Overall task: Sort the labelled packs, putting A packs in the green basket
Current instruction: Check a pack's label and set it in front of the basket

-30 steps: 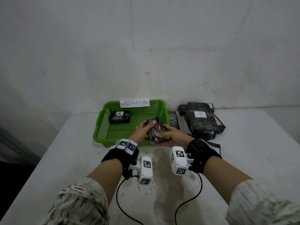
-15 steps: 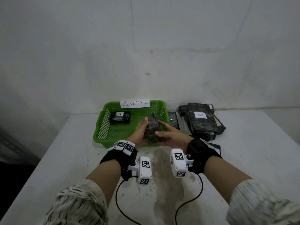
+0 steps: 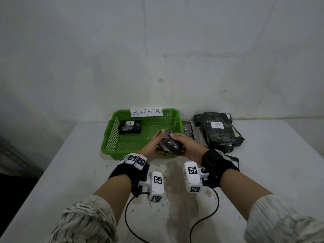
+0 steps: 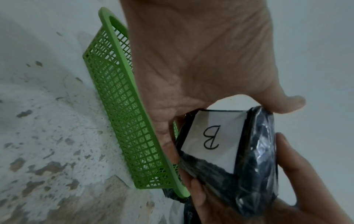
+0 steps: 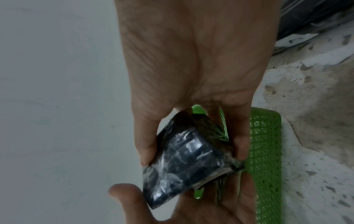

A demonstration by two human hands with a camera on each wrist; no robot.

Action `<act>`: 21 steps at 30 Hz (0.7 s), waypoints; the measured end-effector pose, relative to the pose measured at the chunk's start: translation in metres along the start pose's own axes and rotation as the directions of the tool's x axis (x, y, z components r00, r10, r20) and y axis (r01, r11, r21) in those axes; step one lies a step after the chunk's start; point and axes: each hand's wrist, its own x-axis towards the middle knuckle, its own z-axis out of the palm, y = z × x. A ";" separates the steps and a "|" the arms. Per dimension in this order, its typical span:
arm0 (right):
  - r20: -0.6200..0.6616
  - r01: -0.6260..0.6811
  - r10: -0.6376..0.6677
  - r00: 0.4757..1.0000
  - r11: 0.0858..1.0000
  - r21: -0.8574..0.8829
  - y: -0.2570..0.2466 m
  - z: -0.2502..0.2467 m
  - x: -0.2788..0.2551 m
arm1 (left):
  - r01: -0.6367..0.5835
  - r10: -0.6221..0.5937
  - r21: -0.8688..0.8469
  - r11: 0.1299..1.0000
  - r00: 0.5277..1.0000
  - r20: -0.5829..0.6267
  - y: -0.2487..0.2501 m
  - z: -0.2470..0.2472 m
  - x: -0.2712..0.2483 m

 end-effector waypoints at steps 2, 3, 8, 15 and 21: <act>-0.003 0.005 -0.005 1.000 0.999 -0.040 0.000 0.002 0.000 | 0.013 -0.013 0.010 1.000 1.000 -0.008 0.002 0.001 -0.002; -0.003 0.003 -0.003 1.000 0.998 -0.055 0.001 0.003 0.001 | 0.014 -0.014 0.017 1.000 1.000 -0.020 0.002 0.002 -0.001; 0.084 -0.007 0.009 0.996 1.000 -0.018 0.001 0.005 -0.002 | -0.017 0.031 0.135 0.991 0.994 -0.107 0.001 0.003 0.003; 0.136 0.017 -0.020 0.990 1.000 0.026 0.001 0.003 -0.006 | -0.051 0.062 0.106 0.993 0.993 -0.102 0.006 0.000 -0.002; 0.070 0.022 -0.020 0.997 1.000 -0.021 -0.001 0.003 -0.003 | 0.010 0.006 0.178 0.984 0.996 -0.087 0.002 -0.004 -0.005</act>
